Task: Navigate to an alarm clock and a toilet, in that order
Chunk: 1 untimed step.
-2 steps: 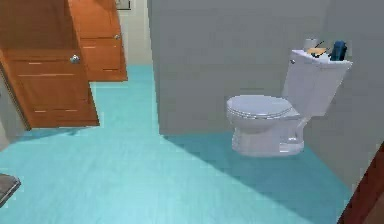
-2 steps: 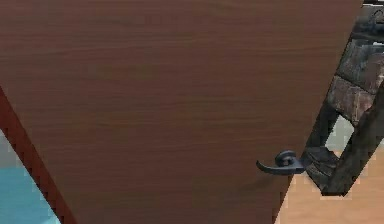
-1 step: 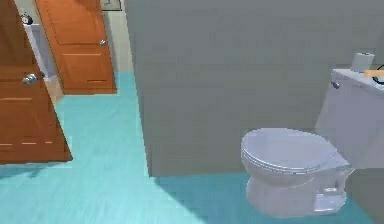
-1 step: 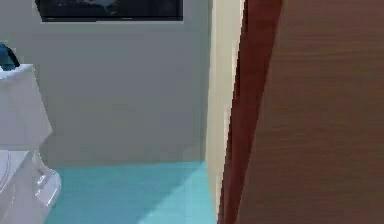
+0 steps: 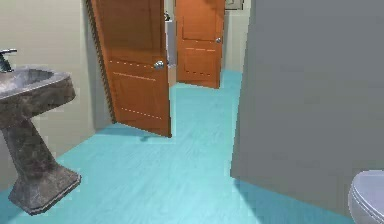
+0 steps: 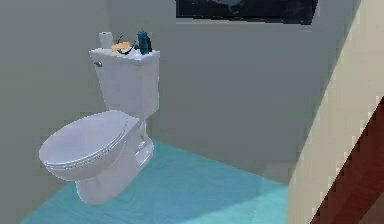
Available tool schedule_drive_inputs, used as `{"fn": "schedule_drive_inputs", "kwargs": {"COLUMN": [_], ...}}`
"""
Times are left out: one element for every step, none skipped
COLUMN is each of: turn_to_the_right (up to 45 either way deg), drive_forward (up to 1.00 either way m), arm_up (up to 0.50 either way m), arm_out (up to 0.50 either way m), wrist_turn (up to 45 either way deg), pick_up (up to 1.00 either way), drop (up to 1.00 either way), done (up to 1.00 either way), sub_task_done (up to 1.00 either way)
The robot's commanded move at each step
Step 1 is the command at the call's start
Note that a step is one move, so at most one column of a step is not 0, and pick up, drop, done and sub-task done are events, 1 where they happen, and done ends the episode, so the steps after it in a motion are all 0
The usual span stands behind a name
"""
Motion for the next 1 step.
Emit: {"fn": "schedule_drive_inputs", "kwargs": {"turn_to_the_right": [0.0], "drive_forward": [0.05], "arm_up": [0.0], "arm_out": [0.0], "wrist_turn": [0.0], "pick_up": [0.0], "drop": [0.0], "done": [0.0], "sub_task_done": [0.0]}}
